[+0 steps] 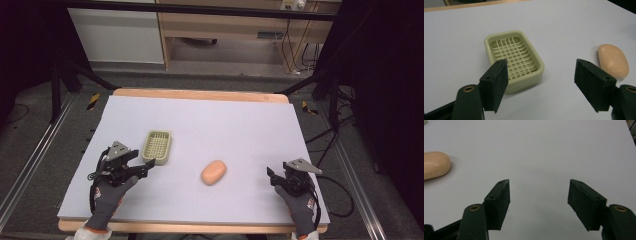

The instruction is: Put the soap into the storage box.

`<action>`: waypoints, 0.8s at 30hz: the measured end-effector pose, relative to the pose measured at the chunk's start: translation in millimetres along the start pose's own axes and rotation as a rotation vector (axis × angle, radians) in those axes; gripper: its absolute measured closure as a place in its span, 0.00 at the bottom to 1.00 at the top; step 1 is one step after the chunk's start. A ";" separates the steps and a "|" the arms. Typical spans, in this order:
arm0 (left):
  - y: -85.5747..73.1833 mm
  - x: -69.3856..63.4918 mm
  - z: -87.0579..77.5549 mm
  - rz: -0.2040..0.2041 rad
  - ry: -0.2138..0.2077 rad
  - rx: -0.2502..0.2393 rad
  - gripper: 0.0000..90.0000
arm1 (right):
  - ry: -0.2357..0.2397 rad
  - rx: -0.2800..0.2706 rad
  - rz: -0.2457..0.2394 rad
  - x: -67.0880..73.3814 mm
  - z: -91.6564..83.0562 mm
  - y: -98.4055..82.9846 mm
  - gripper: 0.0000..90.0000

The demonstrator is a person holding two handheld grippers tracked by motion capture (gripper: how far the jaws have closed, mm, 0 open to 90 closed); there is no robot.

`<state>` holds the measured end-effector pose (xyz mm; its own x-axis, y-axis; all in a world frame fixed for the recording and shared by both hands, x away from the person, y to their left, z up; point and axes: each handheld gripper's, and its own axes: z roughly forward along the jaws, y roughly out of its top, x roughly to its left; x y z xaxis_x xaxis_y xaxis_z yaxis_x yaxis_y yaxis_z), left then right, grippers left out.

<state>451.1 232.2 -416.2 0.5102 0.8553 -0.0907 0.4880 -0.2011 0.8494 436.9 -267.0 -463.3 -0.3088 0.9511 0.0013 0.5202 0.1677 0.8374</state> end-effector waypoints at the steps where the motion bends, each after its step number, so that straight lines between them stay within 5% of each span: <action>1: 3.4 -3.2 2.1 0.003 -0.005 -0.003 0.29 | 0.001 0.000 -0.004 0.0 0.3 -0.1 0.38; 24: 29.2 -41.3 28.9 0.059 -0.062 -0.003 0.27 | 0.000 0.010 -0.004 2.8 2.6 0.1 0.32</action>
<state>464.8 177.2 -402.7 0.5811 0.8106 -0.0723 0.4539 -0.2490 0.8556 438.2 -263.6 -464.6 -0.3107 0.9505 -0.0021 0.5265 0.1740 0.8322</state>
